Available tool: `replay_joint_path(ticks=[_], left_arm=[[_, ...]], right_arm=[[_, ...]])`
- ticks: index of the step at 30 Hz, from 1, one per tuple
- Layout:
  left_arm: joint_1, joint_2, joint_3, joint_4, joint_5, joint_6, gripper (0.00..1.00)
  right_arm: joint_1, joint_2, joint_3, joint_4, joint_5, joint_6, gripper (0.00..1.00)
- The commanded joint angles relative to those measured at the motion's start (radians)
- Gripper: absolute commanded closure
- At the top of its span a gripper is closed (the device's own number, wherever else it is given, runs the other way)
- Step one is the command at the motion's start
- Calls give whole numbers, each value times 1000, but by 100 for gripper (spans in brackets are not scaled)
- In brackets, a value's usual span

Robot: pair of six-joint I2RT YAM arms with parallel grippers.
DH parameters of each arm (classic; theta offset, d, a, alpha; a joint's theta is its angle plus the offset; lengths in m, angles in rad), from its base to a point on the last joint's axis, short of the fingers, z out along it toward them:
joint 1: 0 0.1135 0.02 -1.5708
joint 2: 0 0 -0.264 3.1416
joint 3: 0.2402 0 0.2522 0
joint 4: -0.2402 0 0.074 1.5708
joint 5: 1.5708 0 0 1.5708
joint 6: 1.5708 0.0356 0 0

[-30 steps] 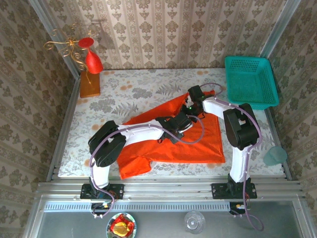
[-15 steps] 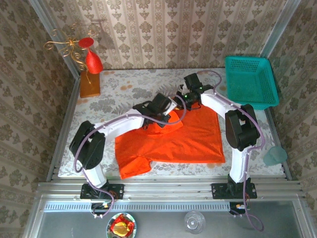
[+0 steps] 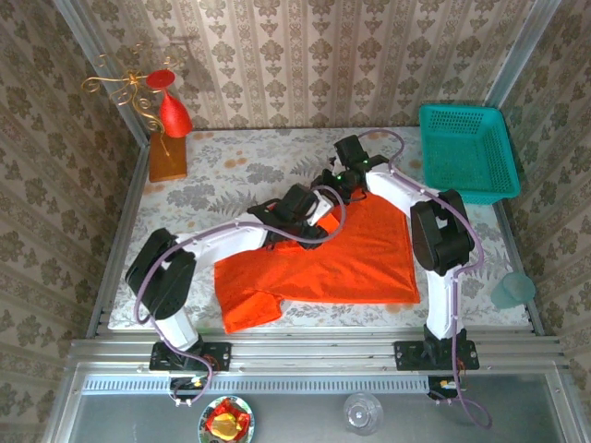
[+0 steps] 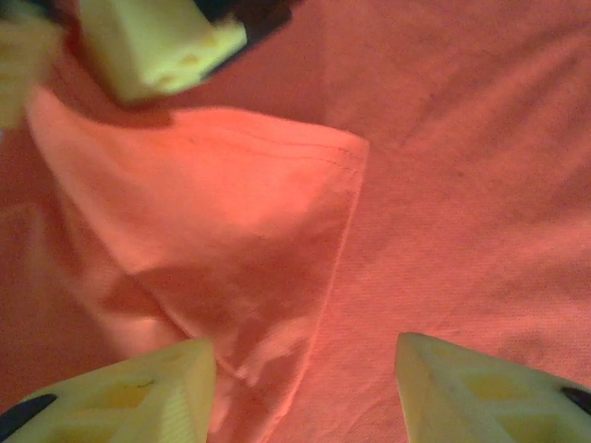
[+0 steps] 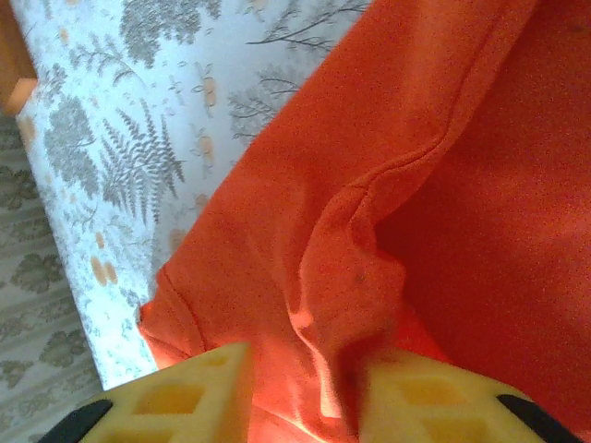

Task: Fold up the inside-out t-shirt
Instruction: Smooth out the T-shirt at the center of the table.

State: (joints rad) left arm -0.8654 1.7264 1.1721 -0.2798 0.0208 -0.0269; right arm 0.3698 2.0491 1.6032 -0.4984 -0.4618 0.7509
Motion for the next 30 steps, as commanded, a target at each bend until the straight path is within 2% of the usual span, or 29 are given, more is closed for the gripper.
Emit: replay_joint_path(ticks=[1,10,15,23,30], left_arm=[[-20,57,49,15,7,-29,46],[-59,223,227,-67,-50,20,47],[-57,325,343,-140,-18,42,50],[-45,413,432,-203,-10,47,50],[-25,475,496,-263,60,50,54]], right_arm=[[-24,-29,17,-116,106,-47,60],[-184,-275,-230,-109,130,-82,55],[-246,-405,-359,-117,127,-106,55],[-262,-553,-504,-130,124,-119,54],[-261,-666,-617,-164,116,-129,54]])
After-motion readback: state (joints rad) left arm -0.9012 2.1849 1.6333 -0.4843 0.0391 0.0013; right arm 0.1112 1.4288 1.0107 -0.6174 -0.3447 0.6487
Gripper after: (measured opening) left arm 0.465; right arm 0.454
